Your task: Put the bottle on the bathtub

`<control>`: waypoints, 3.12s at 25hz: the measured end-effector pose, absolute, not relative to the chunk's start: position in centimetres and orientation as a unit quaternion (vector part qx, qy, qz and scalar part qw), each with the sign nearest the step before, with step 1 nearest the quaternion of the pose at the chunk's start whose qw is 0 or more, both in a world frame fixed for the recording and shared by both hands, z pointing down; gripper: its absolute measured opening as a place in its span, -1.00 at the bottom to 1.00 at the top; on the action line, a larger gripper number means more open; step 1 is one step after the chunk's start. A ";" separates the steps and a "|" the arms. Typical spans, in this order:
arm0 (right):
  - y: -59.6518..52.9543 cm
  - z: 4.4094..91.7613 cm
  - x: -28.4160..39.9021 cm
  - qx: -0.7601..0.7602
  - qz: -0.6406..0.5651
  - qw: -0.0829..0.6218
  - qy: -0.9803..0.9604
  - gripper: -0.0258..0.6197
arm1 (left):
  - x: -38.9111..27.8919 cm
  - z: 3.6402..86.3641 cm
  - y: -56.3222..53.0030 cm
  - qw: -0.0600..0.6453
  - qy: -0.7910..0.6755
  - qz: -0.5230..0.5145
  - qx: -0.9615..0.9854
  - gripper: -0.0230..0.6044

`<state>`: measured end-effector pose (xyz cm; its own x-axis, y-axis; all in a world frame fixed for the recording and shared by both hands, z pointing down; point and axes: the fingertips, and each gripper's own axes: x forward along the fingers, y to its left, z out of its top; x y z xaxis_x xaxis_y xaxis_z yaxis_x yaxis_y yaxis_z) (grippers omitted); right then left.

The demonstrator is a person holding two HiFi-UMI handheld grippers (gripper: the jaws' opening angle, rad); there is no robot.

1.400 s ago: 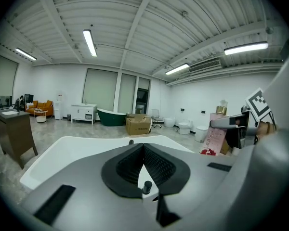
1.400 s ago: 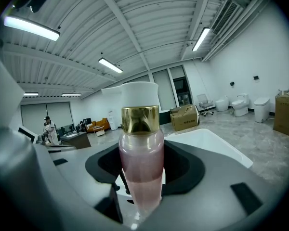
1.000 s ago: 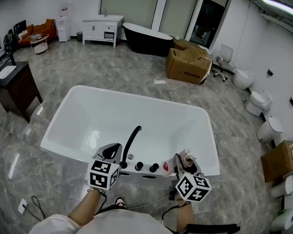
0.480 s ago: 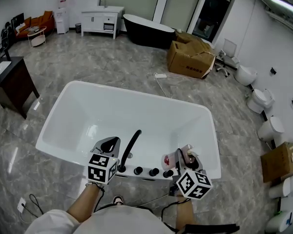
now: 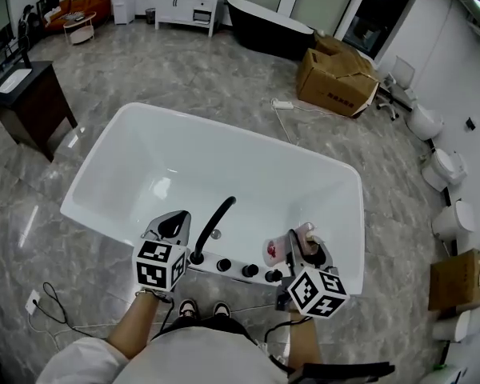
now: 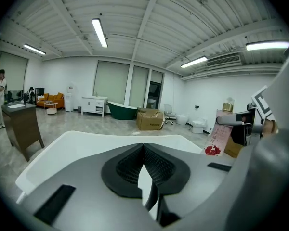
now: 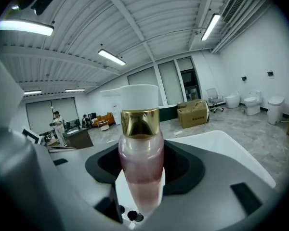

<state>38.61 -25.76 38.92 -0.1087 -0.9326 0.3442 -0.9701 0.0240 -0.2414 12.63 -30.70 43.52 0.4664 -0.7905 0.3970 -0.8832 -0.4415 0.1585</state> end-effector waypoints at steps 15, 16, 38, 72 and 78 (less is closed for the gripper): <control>-30.0 36.5 32.4 0.544 0.194 0.057 -0.814 -0.19 | 8.1 42.6 -29.5 0.188 -0.599 0.119 0.769 -0.88; -30.3 36.3 31.7 0.534 0.193 0.057 -0.821 -0.19 | 7.5 42.4 -29.3 0.188 -0.607 0.117 0.764 -0.88; -27.7 35.0 13.0 0.265 0.179 0.076 -0.944 -0.19 | -5.7 42.7 -16.8 0.206 -0.776 0.092 0.589 -0.88; -26.1 52.0 -5.4 0.178 0.186 0.189 -0.948 -0.19 | -16.2 57.2 -13.9 0.301 -0.792 0.096 0.522 -0.88; -27.7 53.4 -7.1 0.192 0.187 0.193 -0.944 -0.19 | -17.9 58.7 -14.8 0.311 -0.794 0.095 0.514 -0.88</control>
